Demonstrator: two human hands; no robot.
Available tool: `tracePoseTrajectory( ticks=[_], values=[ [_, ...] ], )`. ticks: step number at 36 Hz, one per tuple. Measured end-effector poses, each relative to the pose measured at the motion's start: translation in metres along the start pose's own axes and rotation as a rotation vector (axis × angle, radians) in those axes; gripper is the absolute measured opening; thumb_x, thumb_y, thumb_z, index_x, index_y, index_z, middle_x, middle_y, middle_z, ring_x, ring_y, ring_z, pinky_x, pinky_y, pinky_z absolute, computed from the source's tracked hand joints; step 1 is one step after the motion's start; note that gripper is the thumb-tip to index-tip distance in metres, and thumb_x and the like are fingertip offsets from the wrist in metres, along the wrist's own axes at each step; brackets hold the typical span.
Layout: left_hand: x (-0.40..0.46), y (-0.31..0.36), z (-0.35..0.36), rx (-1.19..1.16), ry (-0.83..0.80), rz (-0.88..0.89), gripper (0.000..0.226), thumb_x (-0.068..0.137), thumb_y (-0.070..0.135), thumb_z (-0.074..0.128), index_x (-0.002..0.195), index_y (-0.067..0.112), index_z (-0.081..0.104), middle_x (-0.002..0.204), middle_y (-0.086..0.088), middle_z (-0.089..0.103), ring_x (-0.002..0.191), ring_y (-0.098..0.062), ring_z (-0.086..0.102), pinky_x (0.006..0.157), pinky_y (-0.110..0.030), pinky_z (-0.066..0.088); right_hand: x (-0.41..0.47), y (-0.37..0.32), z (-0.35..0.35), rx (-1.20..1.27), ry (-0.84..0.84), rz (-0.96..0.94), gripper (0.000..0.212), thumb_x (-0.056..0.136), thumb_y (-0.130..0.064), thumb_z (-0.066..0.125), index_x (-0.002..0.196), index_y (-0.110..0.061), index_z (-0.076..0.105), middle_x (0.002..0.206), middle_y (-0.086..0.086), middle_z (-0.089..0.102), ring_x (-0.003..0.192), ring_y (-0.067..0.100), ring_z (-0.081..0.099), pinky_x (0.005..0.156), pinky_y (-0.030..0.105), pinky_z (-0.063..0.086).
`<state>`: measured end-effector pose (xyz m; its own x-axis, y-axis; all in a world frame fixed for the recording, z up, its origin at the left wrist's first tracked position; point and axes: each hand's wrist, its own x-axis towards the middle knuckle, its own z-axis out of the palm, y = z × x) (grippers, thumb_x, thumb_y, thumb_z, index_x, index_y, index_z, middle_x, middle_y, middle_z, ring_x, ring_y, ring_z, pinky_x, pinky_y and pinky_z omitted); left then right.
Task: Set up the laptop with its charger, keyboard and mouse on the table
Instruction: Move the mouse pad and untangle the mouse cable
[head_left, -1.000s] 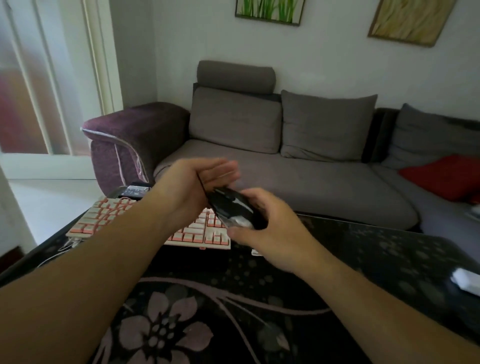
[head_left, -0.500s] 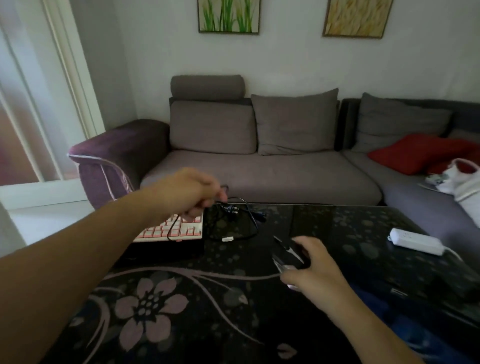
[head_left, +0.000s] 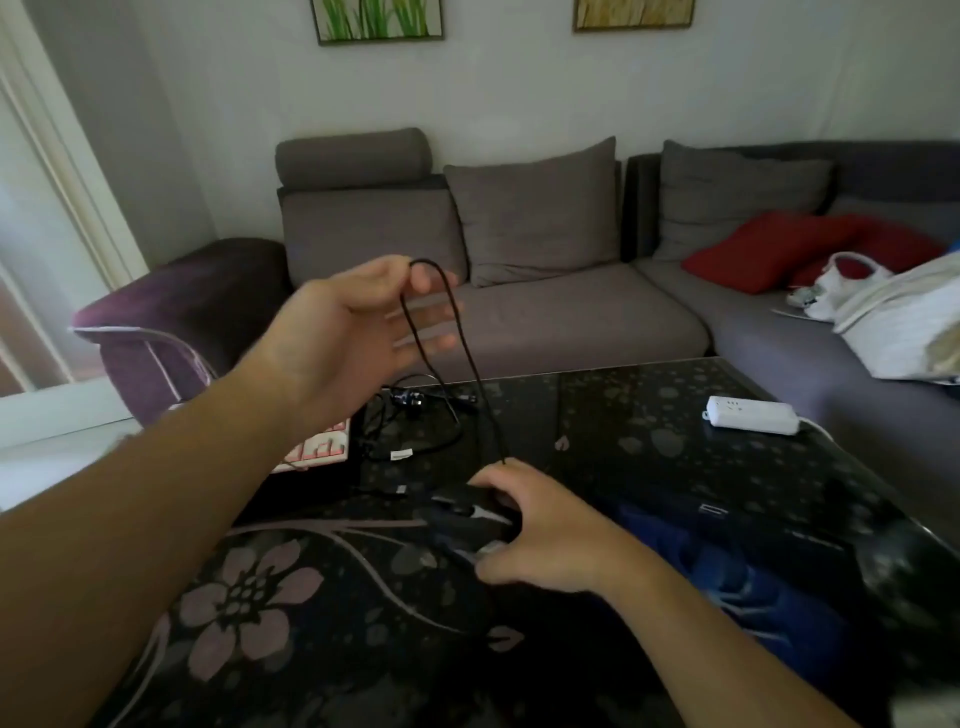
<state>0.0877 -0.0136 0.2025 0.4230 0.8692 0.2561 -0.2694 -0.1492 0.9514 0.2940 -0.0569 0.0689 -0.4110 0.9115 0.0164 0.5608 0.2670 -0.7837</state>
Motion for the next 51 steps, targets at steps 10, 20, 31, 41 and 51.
tracePoseTrajectory(
  ticks=[10, 20, 31, 41, 51],
  values=[
    [0.017, -0.068, 0.044, 0.151, 0.303, -0.297, 0.029, 0.111, 0.022, 0.045, 0.089, 0.013, 0.063, 0.079, -0.006, 0.076, 0.070, -0.017, 0.074, 0.070, -0.035, 0.054, -0.059, 0.047, -0.093, 0.718, 0.523, -0.211, 0.040, 0.066, 0.001, 0.075, 0.104, -0.008, 0.069, 0.082, 0.007, 0.066, 0.068, 0.020, 0.060, 0.061, 0.034, 0.045],
    [0.022, -0.160, 0.120, 0.695, -0.009, -0.397, 0.024, 0.103, 0.026, 0.065, 0.123, 0.015, 0.058, 0.099, -0.002, 0.079, 0.088, -0.014, 0.075, 0.082, -0.030, 0.056, -0.092, 0.087, -0.121, 0.779, 1.101, -0.182, 0.024, 0.074, -0.007, 0.075, 0.095, -0.018, 0.072, 0.088, 0.002, 0.067, 0.089, 0.026, 0.063, 0.080, 0.038, 0.051],
    [0.052, -0.161, 0.062, -0.619, 0.444, -0.370, 0.025, 0.104, 0.013, 0.054, 0.123, -0.003, 0.057, 0.119, -0.020, 0.068, 0.117, -0.035, 0.068, 0.108, -0.050, 0.052, -0.108, 0.111, -0.141, 0.928, 0.869, -0.219, 0.030, 0.085, 0.008, 0.055, 0.098, -0.014, 0.072, 0.085, 0.012, 0.061, 0.071, 0.021, 0.064, 0.062, 0.025, 0.053],
    [0.056, -0.143, -0.002, 0.330, 0.675, -0.445, 0.033, 0.108, 0.005, 0.035, 0.125, 0.010, 0.064, 0.076, -0.005, 0.048, 0.051, -0.012, 0.032, 0.036, -0.018, 0.023, -0.095, 0.110, -0.134, 0.881, 0.995, -0.036, 0.025, 0.082, 0.004, 0.066, 0.098, -0.014, 0.075, 0.090, 0.010, 0.073, 0.082, 0.028, 0.071, 0.075, 0.034, 0.054],
    [0.064, -0.168, 0.166, 0.522, -0.218, -0.155, 0.037, 0.111, 0.004, 0.044, 0.092, 0.021, 0.070, 0.066, -0.002, 0.062, 0.049, -0.014, 0.044, 0.048, -0.024, 0.035, -0.086, 0.091, -0.107, 0.873, 0.635, -0.101, 0.050, 0.082, -0.010, 0.069, 0.131, -0.004, 0.064, 0.111, 0.020, 0.073, 0.100, 0.034, 0.070, 0.091, 0.053, 0.052]
  ],
)
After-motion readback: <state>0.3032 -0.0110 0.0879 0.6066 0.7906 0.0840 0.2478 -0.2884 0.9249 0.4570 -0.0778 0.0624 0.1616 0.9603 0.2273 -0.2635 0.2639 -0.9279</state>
